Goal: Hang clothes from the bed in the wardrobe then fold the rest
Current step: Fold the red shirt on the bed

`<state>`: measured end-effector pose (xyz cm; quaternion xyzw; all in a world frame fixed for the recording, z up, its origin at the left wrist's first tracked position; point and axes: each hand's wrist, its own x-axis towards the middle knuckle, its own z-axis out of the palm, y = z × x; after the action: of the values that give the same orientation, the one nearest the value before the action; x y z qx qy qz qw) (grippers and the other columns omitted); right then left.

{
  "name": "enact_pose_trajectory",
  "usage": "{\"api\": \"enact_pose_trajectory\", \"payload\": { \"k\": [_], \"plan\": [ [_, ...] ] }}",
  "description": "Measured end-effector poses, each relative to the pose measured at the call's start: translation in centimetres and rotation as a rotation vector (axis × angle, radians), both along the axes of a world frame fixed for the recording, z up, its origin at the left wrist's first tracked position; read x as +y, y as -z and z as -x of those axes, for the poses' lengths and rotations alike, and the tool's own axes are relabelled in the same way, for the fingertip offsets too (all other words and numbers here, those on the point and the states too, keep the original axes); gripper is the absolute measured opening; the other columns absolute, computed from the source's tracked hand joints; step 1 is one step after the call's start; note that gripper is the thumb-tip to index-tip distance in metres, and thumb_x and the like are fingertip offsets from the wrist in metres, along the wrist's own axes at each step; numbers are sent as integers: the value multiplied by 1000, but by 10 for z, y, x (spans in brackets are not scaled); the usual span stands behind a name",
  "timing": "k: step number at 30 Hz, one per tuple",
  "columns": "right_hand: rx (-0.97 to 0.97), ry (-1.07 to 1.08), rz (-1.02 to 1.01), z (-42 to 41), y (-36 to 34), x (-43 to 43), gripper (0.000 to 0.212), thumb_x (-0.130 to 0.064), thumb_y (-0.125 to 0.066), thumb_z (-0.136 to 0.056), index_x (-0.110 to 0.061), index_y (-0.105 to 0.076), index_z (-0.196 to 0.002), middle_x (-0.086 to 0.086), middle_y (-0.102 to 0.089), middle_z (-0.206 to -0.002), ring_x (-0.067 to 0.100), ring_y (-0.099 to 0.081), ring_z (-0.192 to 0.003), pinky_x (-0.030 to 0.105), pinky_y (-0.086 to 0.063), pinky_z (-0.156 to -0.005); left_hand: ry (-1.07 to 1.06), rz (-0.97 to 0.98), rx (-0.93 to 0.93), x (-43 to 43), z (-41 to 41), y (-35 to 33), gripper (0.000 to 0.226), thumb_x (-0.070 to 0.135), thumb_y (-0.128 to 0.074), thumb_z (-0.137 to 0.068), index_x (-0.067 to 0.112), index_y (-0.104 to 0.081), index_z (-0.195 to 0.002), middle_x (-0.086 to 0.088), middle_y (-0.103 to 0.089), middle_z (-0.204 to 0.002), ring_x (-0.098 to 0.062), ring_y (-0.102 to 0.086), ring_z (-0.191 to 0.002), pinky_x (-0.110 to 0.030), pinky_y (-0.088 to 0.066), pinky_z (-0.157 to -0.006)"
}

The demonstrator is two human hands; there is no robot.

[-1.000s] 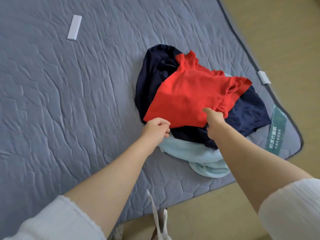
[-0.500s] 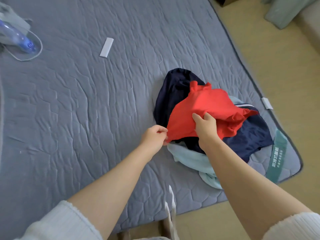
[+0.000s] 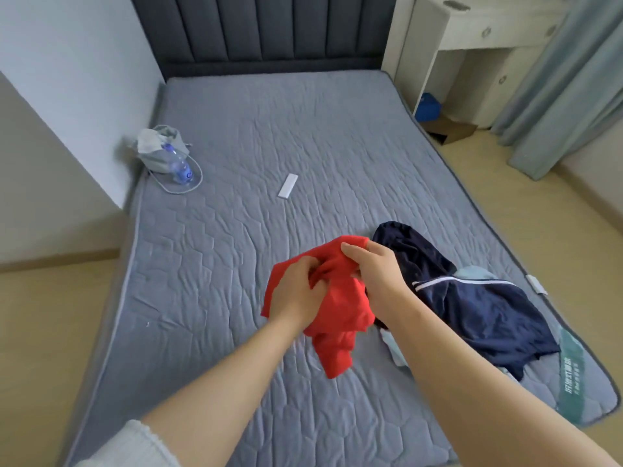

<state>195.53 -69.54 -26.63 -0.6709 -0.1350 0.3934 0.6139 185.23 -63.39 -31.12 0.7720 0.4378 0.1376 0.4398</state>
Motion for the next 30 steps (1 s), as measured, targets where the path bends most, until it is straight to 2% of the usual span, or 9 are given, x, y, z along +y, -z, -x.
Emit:
{"api": "enact_pose_trajectory", "payload": {
  "k": [4, 8, 11, 14, 18, 20, 23, 26, 30],
  "plan": [
    [79, -57, -93, 34, -25, 11, 23, -8, -51, -92, -16, -62, -73, -5, -65, -57, 7, -59, -54, 17, -45, -55, -119, -55, -1, 19, 38, -38, 21, 19, -54, -90, 13, -64, -108, -9, -68, -101, -25, -61, -97, -24, -32, -66],
    [87, -274, -105, 55, -42, 18, 11, -13, -57, -88, -23, -61, -89, -3, -64, -75, 7, -56, -62, 20, -42, -61, -399, 144, -282, 39, 54, -81, 23, 25, -53, -93, 7, -67, -90, -18, -64, -89, -20, -54, -79, -27, -38, -69],
    [117, -444, -80, 65, -51, 21, 22, -23, -59, -89, -20, -60, -110, 1, -68, -96, 11, -64, -77, 25, -50, -66, -608, 375, -435, 59, 64, -106, 33, 30, -54, -93, 3, -64, -110, -11, -63, -100, -22, -59, -90, -30, -47, -81],
    [175, -508, -161, 71, -62, 24, 11, -20, -56, -89, -18, -65, -95, -1, -68, -77, 13, -62, -68, 29, -48, -66, -716, 667, -581, 76, 77, -127, 44, 32, -55, -93, 3, -55, -126, -14, -60, -122, -27, -60, -107, -40, -47, -95],
    [251, -579, -400, 74, -86, 28, 25, -21, -65, -78, -17, -63, -103, -1, -71, -78, 10, -67, -69, 22, -53, -62, -687, 772, -625, 78, 87, -146, 29, 19, -50, -94, 3, -57, -116, -17, -64, -95, -26, -61, -79, -29, -53, -60],
    [230, -619, -411, 75, -98, 30, 35, -9, -68, -76, -20, -60, -109, 0, -70, -75, 10, -67, -64, 21, -54, -58, -651, 806, -663, 73, 90, -153, 18, 12, -47, -94, 0, -60, -94, -15, -62, -69, -23, -59, -60, -29, -51, -50],
    [107, -559, -363, 79, -106, 35, 27, 8, -57, -84, -4, -62, -108, 4, -68, -68, 9, -64, -55, 19, -53, -55, -613, 829, -663, 60, 91, -167, 19, 14, -47, -94, 2, -57, -83, -14, -60, -63, -23, -58, -51, -25, -47, -38],
    [18, -419, -301, 81, -109, 39, 10, 4, -58, -87, -2, -66, -89, 6, -67, -67, 8, -62, -53, 19, -53, -56, -465, 754, -655, 41, 90, -179, 17, 21, -52, -93, 5, -59, -93, -8, -61, -58, -16, -58, -46, -21, -49, -45],
    [-64, -288, -265, 74, -120, 49, 16, -5, -61, -87, -13, -64, -74, 4, -63, -67, 15, -59, -61, 29, -50, -63, -112, 557, -487, 27, 92, -177, 14, 19, -61, -88, 16, -58, -102, 3, -66, -75, -6, -62, -63, -18, -49, -59]
  ]
}}
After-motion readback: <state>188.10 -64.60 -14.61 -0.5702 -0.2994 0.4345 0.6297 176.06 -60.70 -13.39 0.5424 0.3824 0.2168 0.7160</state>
